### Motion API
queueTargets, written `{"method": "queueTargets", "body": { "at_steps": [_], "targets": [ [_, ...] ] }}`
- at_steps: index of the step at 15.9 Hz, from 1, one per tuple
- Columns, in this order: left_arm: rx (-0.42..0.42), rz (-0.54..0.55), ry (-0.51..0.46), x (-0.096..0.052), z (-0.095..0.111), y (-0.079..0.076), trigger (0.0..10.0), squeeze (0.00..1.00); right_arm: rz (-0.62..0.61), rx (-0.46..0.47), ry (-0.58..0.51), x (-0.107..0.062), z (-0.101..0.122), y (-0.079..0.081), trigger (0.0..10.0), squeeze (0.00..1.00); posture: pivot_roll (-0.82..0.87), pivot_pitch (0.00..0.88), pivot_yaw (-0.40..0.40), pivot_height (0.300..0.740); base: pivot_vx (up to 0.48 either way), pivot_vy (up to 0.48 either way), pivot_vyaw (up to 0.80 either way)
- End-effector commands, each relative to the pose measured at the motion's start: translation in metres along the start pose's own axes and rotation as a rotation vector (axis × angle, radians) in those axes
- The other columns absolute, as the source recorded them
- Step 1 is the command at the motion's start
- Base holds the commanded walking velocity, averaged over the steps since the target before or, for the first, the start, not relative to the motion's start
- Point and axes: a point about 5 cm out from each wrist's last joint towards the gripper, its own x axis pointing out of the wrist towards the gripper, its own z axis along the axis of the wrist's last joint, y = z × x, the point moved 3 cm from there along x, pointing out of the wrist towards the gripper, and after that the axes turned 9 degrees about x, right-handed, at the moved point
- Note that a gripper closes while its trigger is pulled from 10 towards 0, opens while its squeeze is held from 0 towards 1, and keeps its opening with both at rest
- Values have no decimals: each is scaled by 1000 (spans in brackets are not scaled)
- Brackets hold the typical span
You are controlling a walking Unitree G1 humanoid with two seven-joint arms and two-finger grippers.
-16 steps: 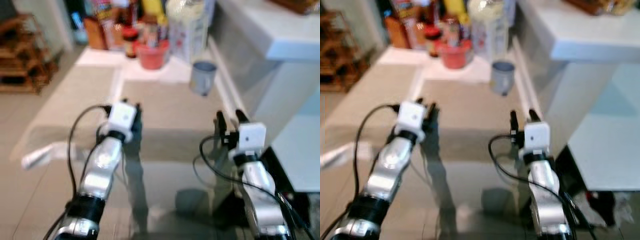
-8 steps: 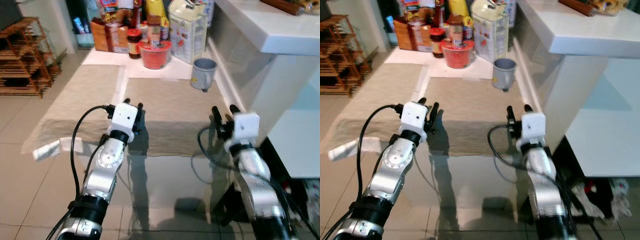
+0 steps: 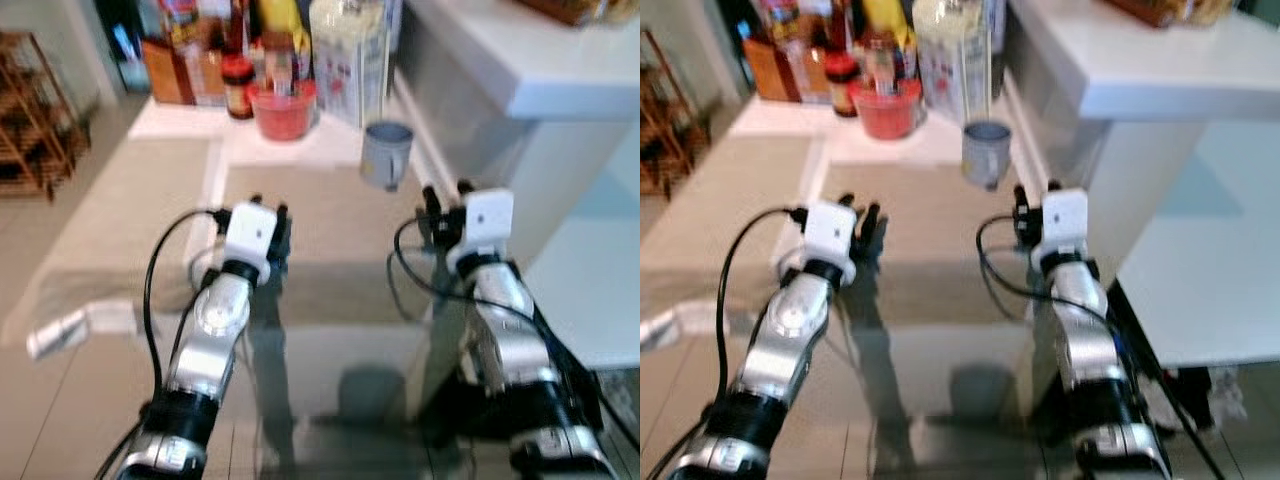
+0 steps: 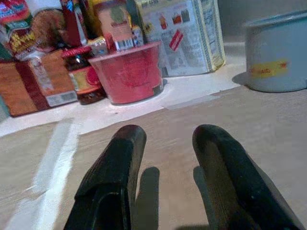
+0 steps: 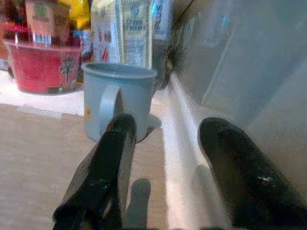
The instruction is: Setting the table
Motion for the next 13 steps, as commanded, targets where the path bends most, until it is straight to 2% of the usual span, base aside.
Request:
{"method": "queueTargets", "body": {
  "at_steps": [1, 3, 10, 13],
  "targets": [
    [-3, 12, -20, 2, 7, 0, 10000, 0, 11, -2, 11, 7, 3, -5, 10000, 0, 21, 0, -5, 740, 416, 240, 0],
    [-1, 30, -22, 0, 6, 1, 10000, 0, 28, 9, 22, 8, 1, -2, 10000, 0, 23, 0, -11, 740, 360, 317, 0],
    [-3, 39, -12, -1, 6, 0, 10000, 0, 50, 61, 33, 16, -1, 0, 10000, 0, 27, 0, -19, 740, 0, 0, 0],
    [-4, 46, -11, -3, 6, 1, 10000, 0, 6, 39, 40, 23, -1, -12, 10000, 0, 36, 0, -24, 740, 0, 0, 0]
  ]
}}
